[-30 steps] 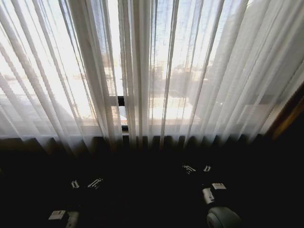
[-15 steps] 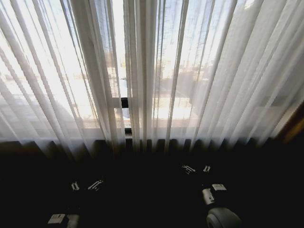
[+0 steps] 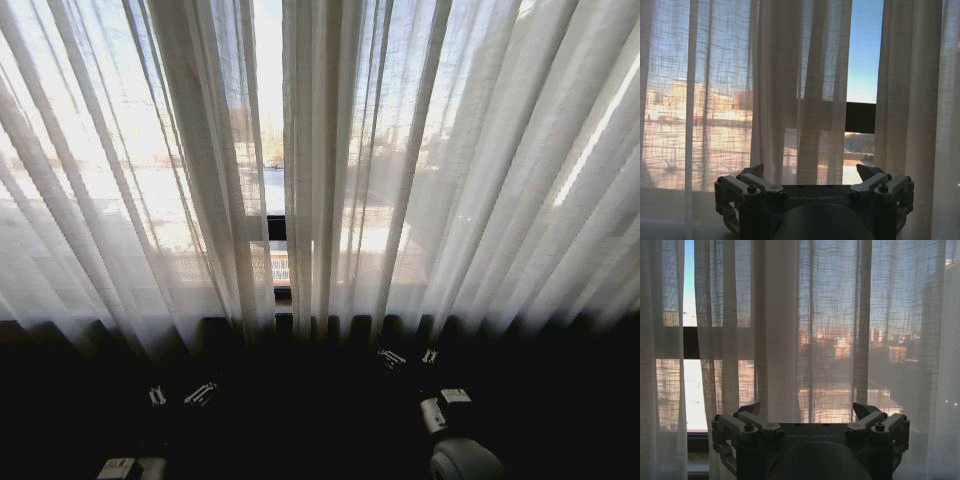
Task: Open the curtains by pulling them apart, changing their state from closed to fully open.
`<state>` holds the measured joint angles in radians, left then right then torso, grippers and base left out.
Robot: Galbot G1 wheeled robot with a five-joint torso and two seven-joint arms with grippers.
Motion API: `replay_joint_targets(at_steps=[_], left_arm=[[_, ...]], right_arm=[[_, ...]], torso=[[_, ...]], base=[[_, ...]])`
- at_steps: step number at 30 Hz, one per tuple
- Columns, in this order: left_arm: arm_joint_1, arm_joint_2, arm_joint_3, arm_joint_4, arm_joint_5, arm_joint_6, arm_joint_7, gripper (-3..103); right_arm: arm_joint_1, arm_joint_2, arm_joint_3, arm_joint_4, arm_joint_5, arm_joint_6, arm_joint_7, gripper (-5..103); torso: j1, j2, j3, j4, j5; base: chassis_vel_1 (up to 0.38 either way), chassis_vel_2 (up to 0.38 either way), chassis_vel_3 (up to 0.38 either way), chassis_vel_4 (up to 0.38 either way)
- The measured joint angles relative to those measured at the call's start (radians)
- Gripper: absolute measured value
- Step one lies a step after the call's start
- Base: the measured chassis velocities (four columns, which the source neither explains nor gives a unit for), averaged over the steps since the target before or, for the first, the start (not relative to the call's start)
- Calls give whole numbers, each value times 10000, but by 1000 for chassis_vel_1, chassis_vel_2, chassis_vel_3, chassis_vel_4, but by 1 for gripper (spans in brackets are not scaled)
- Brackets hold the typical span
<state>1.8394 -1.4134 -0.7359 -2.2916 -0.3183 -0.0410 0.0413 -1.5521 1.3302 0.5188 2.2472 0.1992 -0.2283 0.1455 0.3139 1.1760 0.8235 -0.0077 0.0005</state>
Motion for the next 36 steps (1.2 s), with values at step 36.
replay_joint_targets(at_steps=[36], left_arm=[[-52,-143,-63,81,20,226,-10,100]], right_arm=[[826,-6,-1326,-1331,-304,307,-331,100]], torso=[[-2,1,0,0,-3]], base=[[-97,177,94,-173]])
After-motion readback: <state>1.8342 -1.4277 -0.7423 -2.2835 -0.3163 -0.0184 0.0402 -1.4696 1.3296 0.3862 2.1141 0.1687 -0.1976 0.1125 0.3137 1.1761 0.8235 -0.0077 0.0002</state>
